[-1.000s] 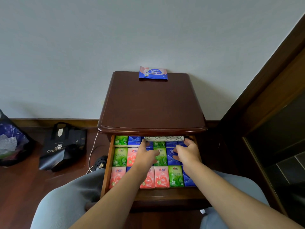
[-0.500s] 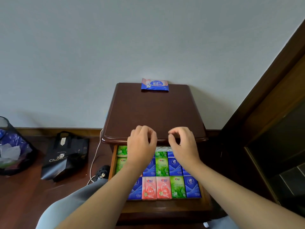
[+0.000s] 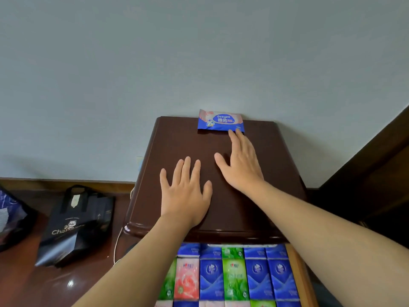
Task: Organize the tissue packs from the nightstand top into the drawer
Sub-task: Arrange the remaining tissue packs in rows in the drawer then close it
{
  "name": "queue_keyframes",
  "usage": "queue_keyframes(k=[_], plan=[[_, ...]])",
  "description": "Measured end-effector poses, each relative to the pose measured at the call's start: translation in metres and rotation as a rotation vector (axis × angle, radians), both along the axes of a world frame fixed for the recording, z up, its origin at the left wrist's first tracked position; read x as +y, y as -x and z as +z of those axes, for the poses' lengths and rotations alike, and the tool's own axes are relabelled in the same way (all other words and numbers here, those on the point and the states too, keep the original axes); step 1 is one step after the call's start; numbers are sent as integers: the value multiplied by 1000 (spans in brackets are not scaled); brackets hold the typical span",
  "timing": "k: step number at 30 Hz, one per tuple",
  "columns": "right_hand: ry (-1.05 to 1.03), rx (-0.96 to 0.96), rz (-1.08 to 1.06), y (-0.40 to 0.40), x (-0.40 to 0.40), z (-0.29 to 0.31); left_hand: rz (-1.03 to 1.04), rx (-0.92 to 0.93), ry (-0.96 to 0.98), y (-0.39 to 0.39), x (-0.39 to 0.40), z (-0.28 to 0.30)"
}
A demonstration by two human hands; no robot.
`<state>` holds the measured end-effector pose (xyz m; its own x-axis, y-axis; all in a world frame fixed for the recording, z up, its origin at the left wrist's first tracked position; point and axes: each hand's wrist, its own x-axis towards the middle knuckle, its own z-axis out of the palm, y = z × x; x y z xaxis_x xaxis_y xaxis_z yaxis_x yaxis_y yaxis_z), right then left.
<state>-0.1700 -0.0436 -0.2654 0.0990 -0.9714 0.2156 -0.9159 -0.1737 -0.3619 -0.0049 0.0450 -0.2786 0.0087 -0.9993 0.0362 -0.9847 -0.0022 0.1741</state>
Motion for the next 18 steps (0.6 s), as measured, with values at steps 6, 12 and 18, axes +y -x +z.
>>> queue_keyframes(k=[6,12,18], plan=[[130,157,-26,-16,-90,-3,55,9,51,7,-36,-2],[47,129,-8,-19,-97,0,66,54,90,7,-38,0],[87,80,87,1,0,6,122,230,74,2,-5,5]])
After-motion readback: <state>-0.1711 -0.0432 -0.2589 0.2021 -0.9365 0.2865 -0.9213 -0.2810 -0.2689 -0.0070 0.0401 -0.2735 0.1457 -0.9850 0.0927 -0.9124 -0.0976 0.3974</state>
